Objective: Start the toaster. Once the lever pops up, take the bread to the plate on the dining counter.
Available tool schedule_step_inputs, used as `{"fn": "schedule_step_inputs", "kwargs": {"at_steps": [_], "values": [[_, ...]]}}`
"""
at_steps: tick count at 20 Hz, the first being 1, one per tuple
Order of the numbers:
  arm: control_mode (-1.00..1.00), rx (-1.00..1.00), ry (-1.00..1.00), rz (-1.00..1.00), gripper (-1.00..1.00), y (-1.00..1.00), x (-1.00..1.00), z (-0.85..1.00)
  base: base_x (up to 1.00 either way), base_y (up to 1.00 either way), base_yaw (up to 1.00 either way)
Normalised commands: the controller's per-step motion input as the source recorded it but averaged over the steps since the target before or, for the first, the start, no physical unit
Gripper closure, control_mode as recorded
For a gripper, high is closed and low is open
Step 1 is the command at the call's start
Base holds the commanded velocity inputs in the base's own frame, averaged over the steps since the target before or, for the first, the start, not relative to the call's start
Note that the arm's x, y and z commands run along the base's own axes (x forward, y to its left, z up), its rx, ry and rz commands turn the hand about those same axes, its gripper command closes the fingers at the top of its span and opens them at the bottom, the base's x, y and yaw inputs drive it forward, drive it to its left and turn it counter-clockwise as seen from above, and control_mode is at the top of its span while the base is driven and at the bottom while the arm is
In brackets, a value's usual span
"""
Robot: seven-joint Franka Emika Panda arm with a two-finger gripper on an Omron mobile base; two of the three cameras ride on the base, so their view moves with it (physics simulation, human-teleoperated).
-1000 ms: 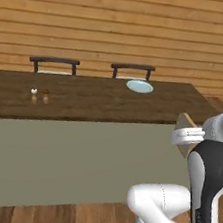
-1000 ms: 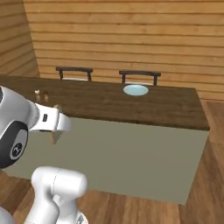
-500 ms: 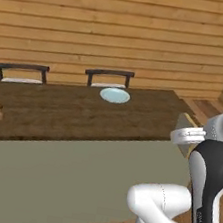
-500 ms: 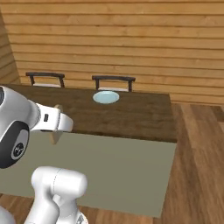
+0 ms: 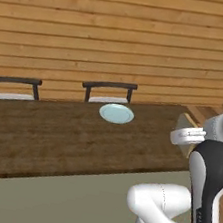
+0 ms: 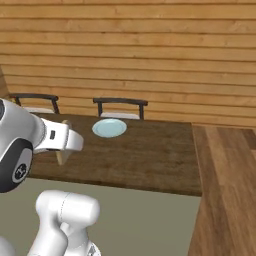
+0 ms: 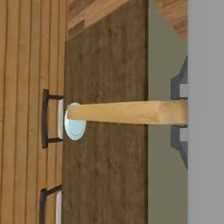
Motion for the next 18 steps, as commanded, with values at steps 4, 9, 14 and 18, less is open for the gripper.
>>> {"fn": "schedule_step_inputs", "kwargs": {"at_steps": [4, 9, 14, 18], "values": [[1.0, 0.0, 0.0, 0.0, 1.0, 0.0, 0.0, 0.0, 0.7, 0.0, 0.0], [1.0, 0.0, 0.0, 0.0, 1.0, 0.0, 0.0, 0.0, 0.52, 0.0, 0.01], [-1.0, 0.02, 0.02, 0.05, 1.0, 0.0, 0.76, -0.2, 0.0, 0.0, 0.0], [-1.0, 0.11, 0.12, 0.18, 1.0, 0.0, 1.0, -0.21, 0.0, 0.0, 0.0]]}}
